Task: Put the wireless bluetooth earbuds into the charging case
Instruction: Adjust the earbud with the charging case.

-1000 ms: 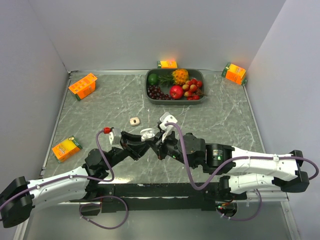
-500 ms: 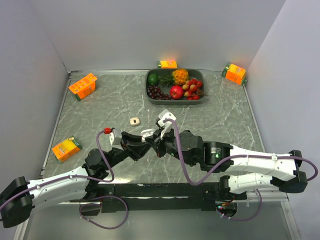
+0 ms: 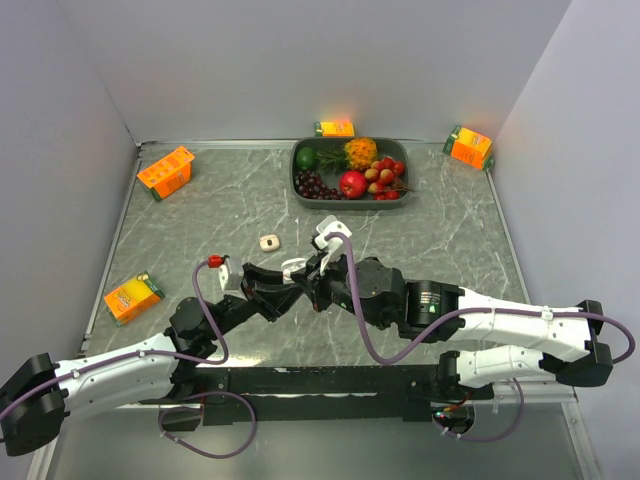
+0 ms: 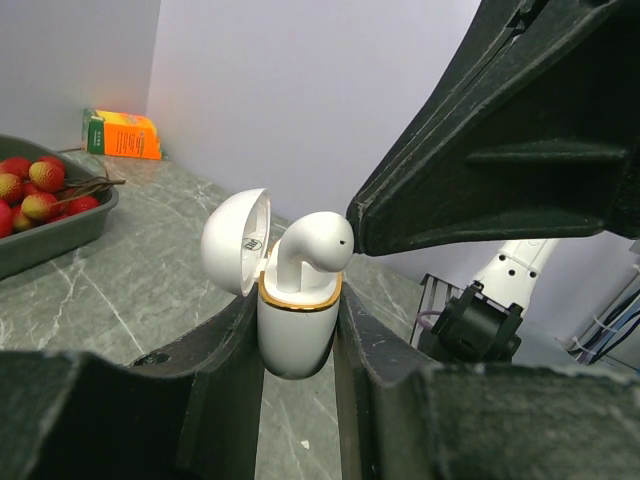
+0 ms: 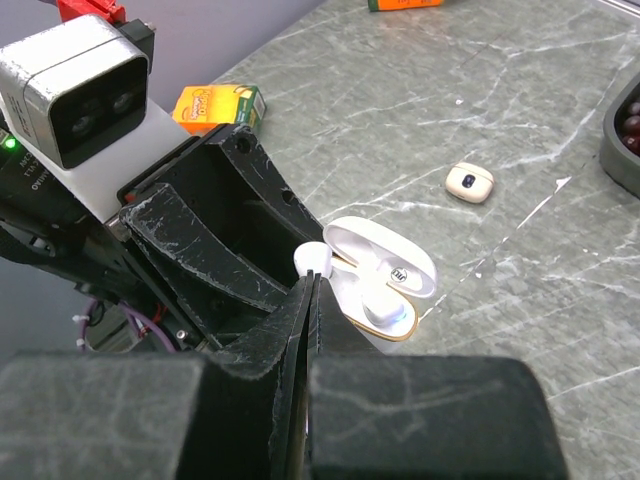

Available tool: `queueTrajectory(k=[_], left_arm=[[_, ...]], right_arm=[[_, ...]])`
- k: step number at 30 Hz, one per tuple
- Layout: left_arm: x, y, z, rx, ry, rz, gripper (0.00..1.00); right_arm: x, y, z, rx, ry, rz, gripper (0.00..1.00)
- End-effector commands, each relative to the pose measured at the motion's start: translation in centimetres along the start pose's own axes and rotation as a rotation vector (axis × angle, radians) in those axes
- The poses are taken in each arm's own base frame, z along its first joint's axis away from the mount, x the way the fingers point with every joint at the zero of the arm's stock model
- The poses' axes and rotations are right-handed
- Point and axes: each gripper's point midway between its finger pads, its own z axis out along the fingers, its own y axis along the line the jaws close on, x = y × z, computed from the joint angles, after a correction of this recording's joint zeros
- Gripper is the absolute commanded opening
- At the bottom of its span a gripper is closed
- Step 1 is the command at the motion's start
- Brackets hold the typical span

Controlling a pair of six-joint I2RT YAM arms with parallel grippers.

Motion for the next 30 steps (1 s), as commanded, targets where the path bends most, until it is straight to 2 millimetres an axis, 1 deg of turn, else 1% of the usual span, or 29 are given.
queueTrajectory(k=[1,11,15,17,19,22,26,30], left_arm=[[-2.6,-1.1,0.8,0.036,-0.064,0.025,0.01],[-2.5,-1.0,0.6,0.033,-0.067,0.018,0.01],[-2.4,-0.9,0.7,0.029,-0.061,0.019,0.01],[-2.5,-0.9,0.7,0.026,-0.063,0.018,0.01],[-2.5,-0.9,0.7,0.029,-0.065,0.018,0.01],[-2.5,-1.0,0.7,0.034,-0.065,0.017,0.01],[-2.5,-1.1,0.6,0.038,-0.063,0.016,0.01],[-2.8,-1.3,0.5,0.044,-0.074,0.023,0.01]], right_arm=[[-3.1,-0.1,-1.0,-0.003,-0.080,0.053,0.00],[-3.6,-0.1,-1.4,-0.002,-0.077,0.056,0.00],[-3.8,0.4,-1.5,-0.033,-0.082,0.062,0.00],[-3.7,0.8,-1.5,-0.052,-0.077,0.067,0.00],[-3.1,1.1,-1.2,-0.061,-0.056,0.072,0.00],[-2.4,1.1,-0.8,-0.051,-0.034,0.070,0.00],[-2.1,0.4,-0.5,-0.012,-0.009,0.067,0.00],[-1.8,-0.8,-0.1,0.017,0.011,0.091,0.00]])
